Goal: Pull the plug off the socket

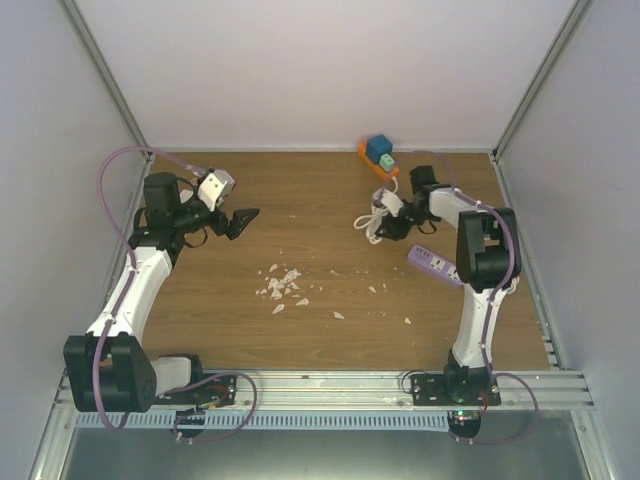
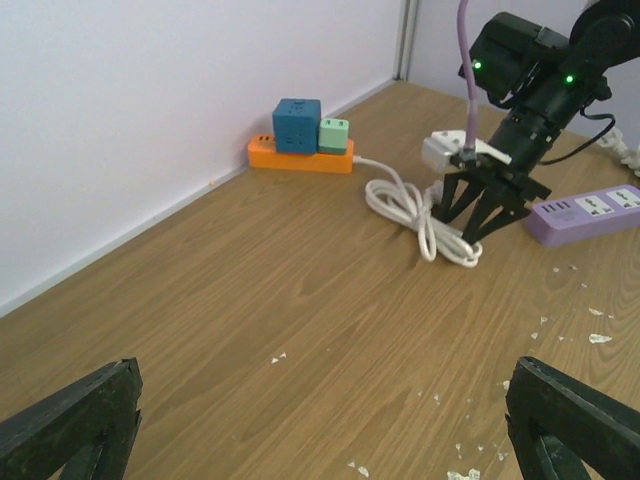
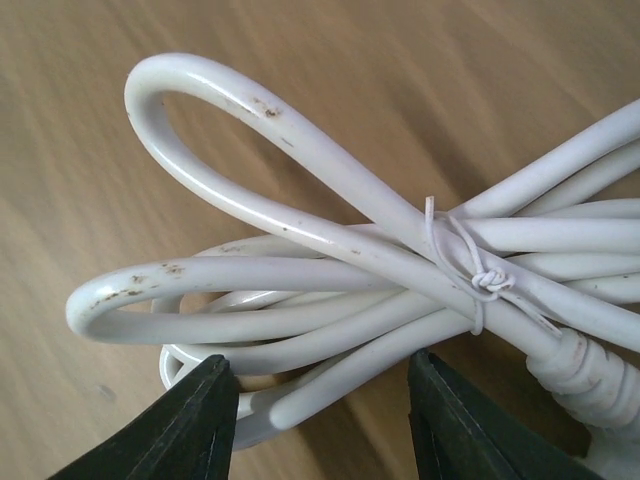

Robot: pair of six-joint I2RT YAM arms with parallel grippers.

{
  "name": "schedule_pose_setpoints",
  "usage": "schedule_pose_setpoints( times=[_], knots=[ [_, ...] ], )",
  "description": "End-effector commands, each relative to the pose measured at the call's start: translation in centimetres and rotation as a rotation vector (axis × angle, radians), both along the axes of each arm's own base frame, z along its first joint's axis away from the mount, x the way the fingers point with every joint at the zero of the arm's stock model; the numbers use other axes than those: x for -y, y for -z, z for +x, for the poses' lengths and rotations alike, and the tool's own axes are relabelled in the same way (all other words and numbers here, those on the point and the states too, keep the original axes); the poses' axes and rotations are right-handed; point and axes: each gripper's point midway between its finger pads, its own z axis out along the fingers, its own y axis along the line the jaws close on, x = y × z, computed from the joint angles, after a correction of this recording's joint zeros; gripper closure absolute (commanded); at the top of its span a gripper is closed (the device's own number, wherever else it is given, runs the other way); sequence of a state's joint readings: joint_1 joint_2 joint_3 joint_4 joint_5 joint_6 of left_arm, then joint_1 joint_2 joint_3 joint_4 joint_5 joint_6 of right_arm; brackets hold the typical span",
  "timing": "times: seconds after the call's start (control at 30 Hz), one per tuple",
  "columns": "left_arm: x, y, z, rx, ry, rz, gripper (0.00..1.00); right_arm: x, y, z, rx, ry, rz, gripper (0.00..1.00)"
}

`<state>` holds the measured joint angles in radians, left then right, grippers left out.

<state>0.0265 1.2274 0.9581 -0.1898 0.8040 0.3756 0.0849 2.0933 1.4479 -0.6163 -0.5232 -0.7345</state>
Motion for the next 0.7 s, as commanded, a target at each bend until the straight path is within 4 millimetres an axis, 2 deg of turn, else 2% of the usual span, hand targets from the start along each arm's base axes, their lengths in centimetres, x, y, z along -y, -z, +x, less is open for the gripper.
schedule_pose_setpoints(
  times=[0.0, 0.17, 0.4, 0.57, 0.67],
  knots=[
    [0.2, -1.0, -0.3, 0.07, 0.006, 0.011, 0.01, -5.9, 1.5, -3.7, -0.077, -0.127, 0.011, 0.53],
    [0.3, -1.0, -0.5, 0.074, 0.008, 0.012, 0.01, -9.8, 1.7, -8.1, -0.103, -0.243, -0.012, 0.53],
    [0.3, -1.1, -0.6, 0.076, 0.009, 0.011, 0.01, -13.0, 1.9, -15.1, -0.157, -0.42, -0.047, 0.53],
    [0.2, -1.0, -0.7, 0.075, 0.007, 0.012, 0.01, -13.2, 1.9, -20.2, -0.199, -0.556, -0.094, 0.54],
    [0.2, -1.0, -0.8, 0.075, 0.006, 0.013, 0.01, -11.9, 1.9, -22.9, -0.233, -0.61, -0.124, 0.54]
  ],
)
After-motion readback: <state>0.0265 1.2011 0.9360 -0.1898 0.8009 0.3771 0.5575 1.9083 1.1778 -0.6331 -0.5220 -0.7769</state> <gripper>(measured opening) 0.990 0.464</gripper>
